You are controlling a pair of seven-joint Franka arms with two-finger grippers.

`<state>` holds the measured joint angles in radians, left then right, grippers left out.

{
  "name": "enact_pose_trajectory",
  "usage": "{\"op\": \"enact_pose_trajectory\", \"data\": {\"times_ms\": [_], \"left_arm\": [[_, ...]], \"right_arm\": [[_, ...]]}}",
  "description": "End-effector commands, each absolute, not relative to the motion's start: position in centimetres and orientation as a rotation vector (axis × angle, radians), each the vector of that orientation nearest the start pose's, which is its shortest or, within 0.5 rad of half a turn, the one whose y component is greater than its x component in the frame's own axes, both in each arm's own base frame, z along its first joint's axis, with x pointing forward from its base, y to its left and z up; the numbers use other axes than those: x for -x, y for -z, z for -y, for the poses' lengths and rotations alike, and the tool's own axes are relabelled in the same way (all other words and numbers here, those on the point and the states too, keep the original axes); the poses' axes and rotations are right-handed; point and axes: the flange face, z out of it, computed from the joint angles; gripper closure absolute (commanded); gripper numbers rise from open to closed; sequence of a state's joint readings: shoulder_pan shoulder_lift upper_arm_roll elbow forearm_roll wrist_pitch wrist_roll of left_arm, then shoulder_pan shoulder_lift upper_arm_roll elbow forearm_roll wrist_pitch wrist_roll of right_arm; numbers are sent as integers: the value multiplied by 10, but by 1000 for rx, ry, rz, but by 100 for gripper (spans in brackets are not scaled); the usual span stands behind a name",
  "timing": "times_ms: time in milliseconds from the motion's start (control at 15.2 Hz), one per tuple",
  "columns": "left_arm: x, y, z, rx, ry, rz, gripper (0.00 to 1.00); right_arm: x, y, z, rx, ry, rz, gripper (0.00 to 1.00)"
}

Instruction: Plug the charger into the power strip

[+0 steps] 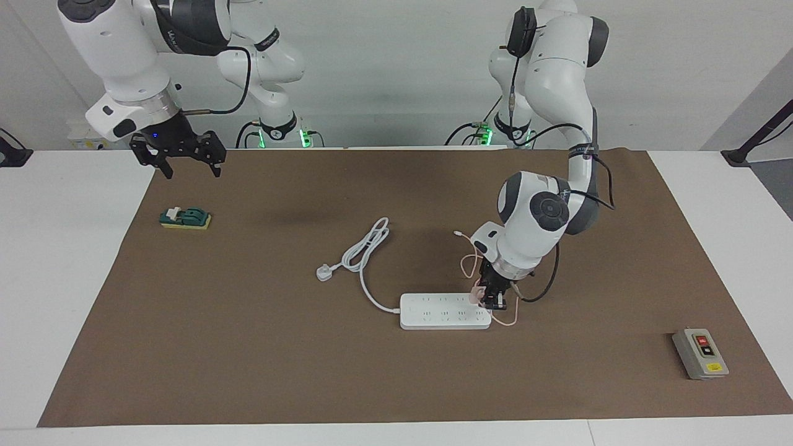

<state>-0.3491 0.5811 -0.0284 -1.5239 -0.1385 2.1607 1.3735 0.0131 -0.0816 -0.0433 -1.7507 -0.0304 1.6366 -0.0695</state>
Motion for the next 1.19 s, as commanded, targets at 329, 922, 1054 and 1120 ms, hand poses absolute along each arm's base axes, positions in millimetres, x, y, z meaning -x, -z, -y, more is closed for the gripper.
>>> {"op": "enact_pose_trajectory", "data": {"times_ms": [329,922,1054,1120], "left_arm": [[-675,-368,241,2198,273,-2306,0],[-645,-472,162,2313,113,-2232,0],[-629,-501,150,2416,62,-2157,0],[-620,-512,137,2514,4,-2073,0]], "right_arm": [[-523,-591,21,3169,-61,43,0],[-523,-591,22,3168,-63,41,0],[-523,-591,22,3169,-63,41,0],[-523,-591,21,3170,-61,43,0]]}}
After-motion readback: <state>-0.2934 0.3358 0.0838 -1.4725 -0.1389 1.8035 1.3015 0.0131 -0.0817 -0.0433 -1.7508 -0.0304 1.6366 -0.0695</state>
